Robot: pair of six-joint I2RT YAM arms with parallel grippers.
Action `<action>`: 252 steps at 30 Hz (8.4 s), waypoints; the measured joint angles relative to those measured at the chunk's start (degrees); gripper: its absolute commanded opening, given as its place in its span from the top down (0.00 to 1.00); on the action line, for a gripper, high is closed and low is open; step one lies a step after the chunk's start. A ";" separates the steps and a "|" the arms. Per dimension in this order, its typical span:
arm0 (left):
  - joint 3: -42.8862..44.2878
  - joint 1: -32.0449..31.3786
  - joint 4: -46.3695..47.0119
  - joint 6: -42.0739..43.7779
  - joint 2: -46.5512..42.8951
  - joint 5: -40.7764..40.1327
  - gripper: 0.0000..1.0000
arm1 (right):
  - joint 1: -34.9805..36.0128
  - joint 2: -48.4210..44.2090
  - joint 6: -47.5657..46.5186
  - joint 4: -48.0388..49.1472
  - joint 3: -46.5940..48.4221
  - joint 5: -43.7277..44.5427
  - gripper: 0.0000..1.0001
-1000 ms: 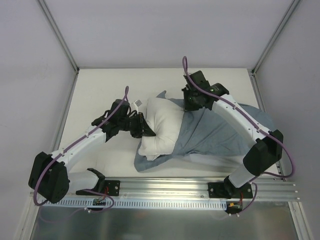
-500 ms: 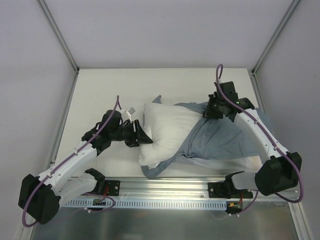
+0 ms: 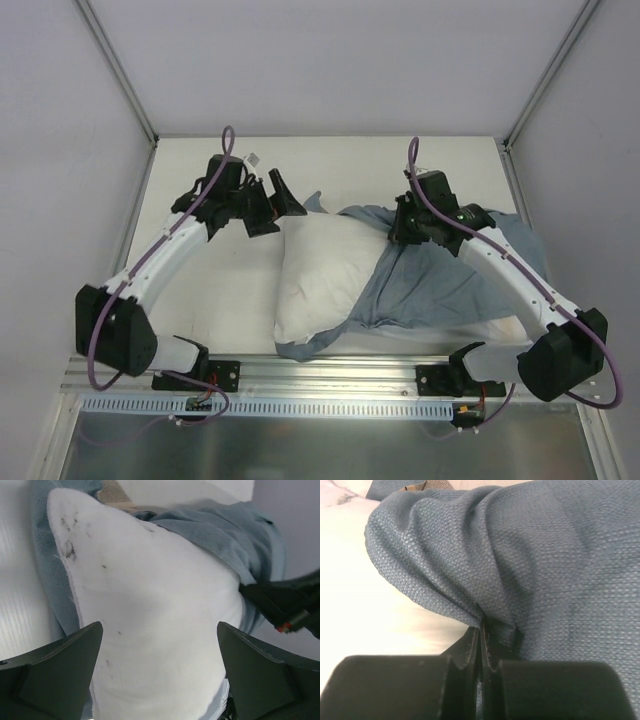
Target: Remove the pillowcase from the pillow
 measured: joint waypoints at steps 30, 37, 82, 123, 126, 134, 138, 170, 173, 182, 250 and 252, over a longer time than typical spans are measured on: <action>-0.46 18.75 -5.07 0.07 -1.77 6.25 1.00 | 3.89 -0.07 -3.39 -3.76 8.87 1.05 0.01; -1.25 18.40 -5.38 2.12 -1.62 10.73 1.00 | -14.95 1.14 -4.09 -7.39 12.39 0.57 0.01; 7.98 45.83 -15.52 5.66 -7.32 30.45 1.00 | -50.31 1.68 8.02 -10.75 13.73 -6.12 0.99; 10.38 20.48 -35.45 22.12 -18.97 -43.32 0.01 | 25.05 -3.91 3.21 -9.66 -4.79 17.35 0.07; 10.73 20.46 -35.91 22.93 -18.53 -41.31 0.04 | 22.88 -0.63 3.04 -9.46 -5.14 18.56 0.23; 6.34 10.27 -37.20 20.09 -21.00 -29.55 0.01 | 16.02 -0.26 2.34 -5.64 -6.01 18.69 0.99; 0.39 1.95 -37.27 15.41 -21.05 -28.30 0.01 | 15.89 -0.52 2.58 -4.92 -6.08 18.71 0.99; 14.12 32.26 -33.86 15.23 -11.19 -1.16 1.00 | -23.19 -14.19 -2.49 -6.75 -3.41 2.67 0.99; 15.10 34.88 -34.86 15.67 -8.35 3.04 1.00 | -25.16 -15.54 -1.79 -6.80 -3.10 1.20 0.99; 14.64 38.10 -33.14 17.62 -5.84 5.44 0.01 | -29.77 -25.07 0.20 -6.97 -12.76 -0.04 0.13; 13.66 37.38 -28.68 20.33 -2.56 -5.79 1.00 | -34.29 0.96 2.73 -8.39 27.69 4.79 0.99; 15.23 37.62 -29.16 20.31 -1.88 -6.34 1.00 | -34.80 0.57 2.27 -8.04 28.55 5.09 0.99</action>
